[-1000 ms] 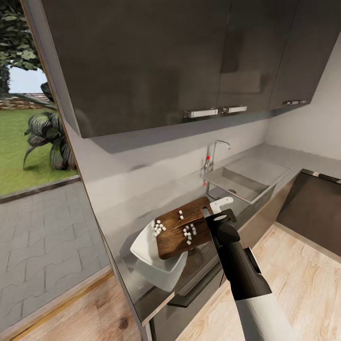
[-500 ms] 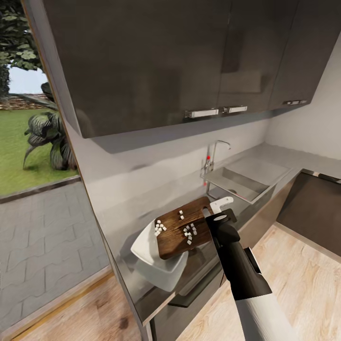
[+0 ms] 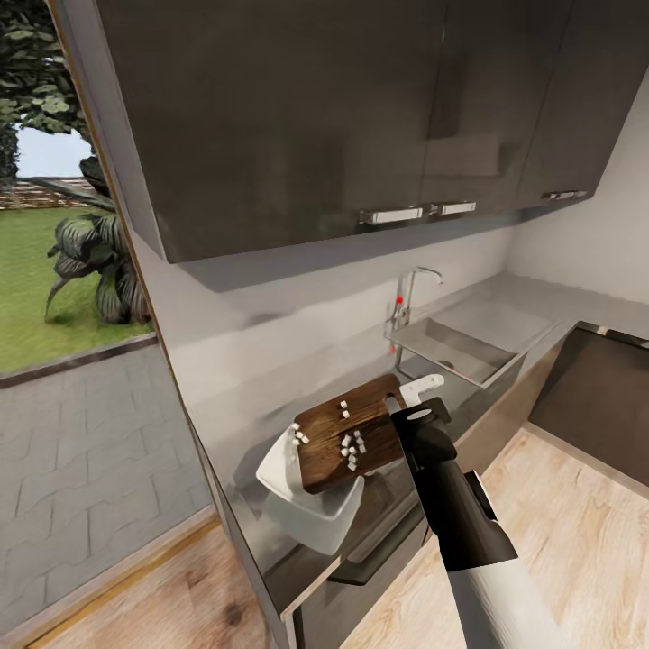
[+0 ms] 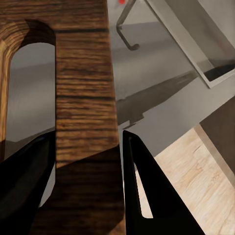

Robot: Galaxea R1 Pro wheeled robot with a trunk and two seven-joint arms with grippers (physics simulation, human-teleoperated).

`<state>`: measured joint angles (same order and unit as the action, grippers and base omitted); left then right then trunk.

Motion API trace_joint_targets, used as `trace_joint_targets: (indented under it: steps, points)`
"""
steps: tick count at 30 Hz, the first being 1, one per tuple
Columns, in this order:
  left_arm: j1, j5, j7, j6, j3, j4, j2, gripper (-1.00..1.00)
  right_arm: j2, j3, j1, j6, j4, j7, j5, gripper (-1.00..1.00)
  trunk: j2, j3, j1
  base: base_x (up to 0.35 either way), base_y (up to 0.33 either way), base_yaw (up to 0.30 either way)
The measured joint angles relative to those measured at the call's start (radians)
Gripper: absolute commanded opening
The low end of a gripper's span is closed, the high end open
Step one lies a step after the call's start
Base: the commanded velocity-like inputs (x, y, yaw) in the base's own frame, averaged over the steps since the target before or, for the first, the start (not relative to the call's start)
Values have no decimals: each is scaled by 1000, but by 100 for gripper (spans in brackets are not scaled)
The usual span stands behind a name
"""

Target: In the kitchen, take the Vidalia onion out of the sink, dice it on the chopping board with the paring knife, put the diced onion into the bowl on the countertop, then place both the paring knife and the chopping board into the sink.

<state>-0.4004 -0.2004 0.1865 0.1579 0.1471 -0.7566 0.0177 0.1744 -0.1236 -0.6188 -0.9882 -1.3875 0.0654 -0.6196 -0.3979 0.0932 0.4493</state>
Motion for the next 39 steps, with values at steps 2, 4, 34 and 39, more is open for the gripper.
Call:
trace_joint_targets:
  steps: [2, 4, 34, 39]
  points:
    - [0, 0, 0, 0, 0, 0, 0, 100, 0, 0, 0, 0, 0, 0, 0, -100, 0, 0, 0, 0, 0, 0]
    - [0, 0, 0, 0, 0, 0, 0, 100, 0, 0, 0, 0, 0, 0, 0, -100, 0, 0, 0, 0, 0, 0]
    - [0, 0, 0, 0, 1, 0, 0, 100, 0, 0, 0, 0, 0, 0, 1, -100, 0, 0, 0, 3, 17, 0]
    - [0, 0, 0, 0, 1, 1, 0, 100, 0, 0, 0, 0, 0, 0, 0, -100, 0, 0, 0, 1, 1, 0]
